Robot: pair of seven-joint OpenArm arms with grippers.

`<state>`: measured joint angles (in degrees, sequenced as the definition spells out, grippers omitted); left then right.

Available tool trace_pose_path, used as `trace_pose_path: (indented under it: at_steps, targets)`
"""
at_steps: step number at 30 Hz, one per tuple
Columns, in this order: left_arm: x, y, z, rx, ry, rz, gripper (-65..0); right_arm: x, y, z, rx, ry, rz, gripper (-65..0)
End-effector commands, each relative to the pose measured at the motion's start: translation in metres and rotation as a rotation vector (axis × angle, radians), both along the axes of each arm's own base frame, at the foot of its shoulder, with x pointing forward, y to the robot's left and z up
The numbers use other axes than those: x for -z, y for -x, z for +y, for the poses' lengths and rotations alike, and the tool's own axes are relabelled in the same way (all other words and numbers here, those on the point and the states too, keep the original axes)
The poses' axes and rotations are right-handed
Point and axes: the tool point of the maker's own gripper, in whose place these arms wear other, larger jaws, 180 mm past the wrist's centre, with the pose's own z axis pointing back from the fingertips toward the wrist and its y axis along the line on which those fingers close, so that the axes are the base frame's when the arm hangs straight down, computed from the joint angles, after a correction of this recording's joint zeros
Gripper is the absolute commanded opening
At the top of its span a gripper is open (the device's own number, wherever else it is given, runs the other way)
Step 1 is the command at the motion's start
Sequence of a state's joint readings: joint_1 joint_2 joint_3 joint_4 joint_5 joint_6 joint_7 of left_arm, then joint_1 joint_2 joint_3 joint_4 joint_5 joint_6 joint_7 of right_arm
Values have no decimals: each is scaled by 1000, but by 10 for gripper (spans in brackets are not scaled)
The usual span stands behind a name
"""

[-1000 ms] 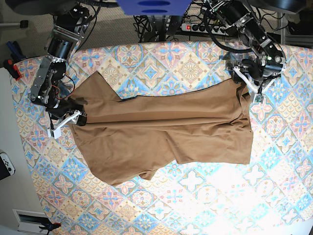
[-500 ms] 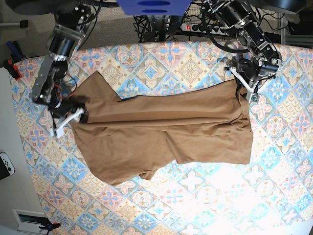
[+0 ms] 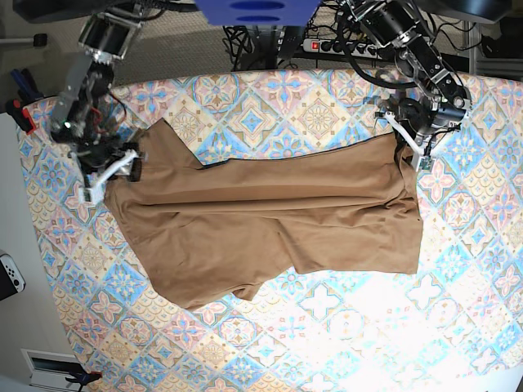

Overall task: Layout the t-shirt on the table in an organized manner, then fold the t-shirt properly
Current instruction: 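Grasp the shirt edge with the right gripper and pull it outward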

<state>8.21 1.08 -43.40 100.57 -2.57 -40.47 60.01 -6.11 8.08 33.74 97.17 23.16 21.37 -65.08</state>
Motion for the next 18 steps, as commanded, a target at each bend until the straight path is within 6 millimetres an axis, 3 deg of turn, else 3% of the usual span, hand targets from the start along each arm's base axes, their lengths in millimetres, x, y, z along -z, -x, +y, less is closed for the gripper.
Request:
trace_pose_path:
  at_steps: [1,5,11,18]
  targets:
    - [0,7,10,-11,-40,38,-650,-28,-13,-4,1,-5,-111,-338]
    - [1,10,13,-11,-54,52,-650,-37,7,-16,61,-90,-148,-338]
    - [1,12,19,-13,-94,71,-650,-31,37,-21,124,-220,-149,-338]
    - [-22,5,25,-14,-147,17,-650,6,49,-12,196,-414,-82,-338]
